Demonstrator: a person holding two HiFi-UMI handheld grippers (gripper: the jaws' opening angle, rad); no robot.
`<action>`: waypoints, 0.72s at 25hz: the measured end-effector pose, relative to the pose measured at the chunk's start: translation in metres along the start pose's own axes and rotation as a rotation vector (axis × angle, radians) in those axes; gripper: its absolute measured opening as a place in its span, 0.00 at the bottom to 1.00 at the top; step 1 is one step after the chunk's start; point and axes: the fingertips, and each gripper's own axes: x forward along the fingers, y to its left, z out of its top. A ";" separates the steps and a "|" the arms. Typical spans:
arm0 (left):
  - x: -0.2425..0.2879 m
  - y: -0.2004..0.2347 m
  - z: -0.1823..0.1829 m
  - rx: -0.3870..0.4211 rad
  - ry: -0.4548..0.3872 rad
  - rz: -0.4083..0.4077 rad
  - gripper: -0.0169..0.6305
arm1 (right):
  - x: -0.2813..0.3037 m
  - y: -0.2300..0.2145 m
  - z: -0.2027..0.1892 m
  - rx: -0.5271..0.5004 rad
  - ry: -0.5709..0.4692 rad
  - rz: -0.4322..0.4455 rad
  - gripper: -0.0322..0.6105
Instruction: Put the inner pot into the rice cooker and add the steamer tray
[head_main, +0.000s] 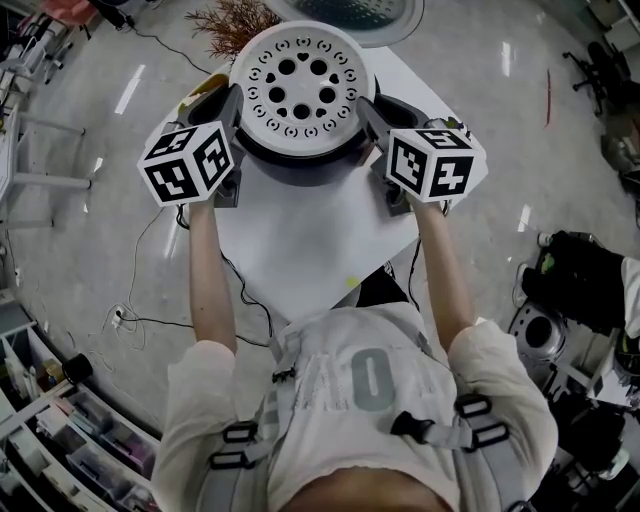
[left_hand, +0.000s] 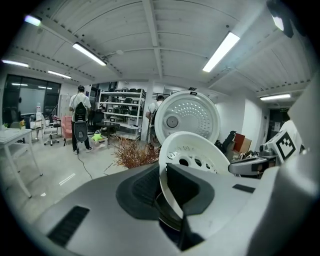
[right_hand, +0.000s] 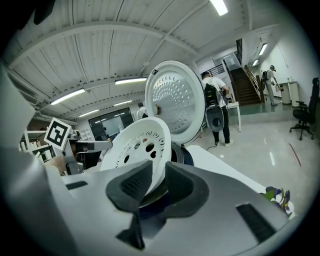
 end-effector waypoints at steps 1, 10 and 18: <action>0.001 0.001 -0.002 -0.006 0.000 0.000 0.12 | 0.000 0.000 -0.001 -0.004 -0.003 -0.004 0.19; 0.019 0.007 -0.007 -0.031 0.028 -0.002 0.12 | 0.012 -0.009 -0.004 0.028 0.037 -0.038 0.18; 0.029 0.021 -0.032 -0.056 0.078 0.022 0.12 | 0.022 -0.015 -0.011 -0.138 0.064 -0.179 0.16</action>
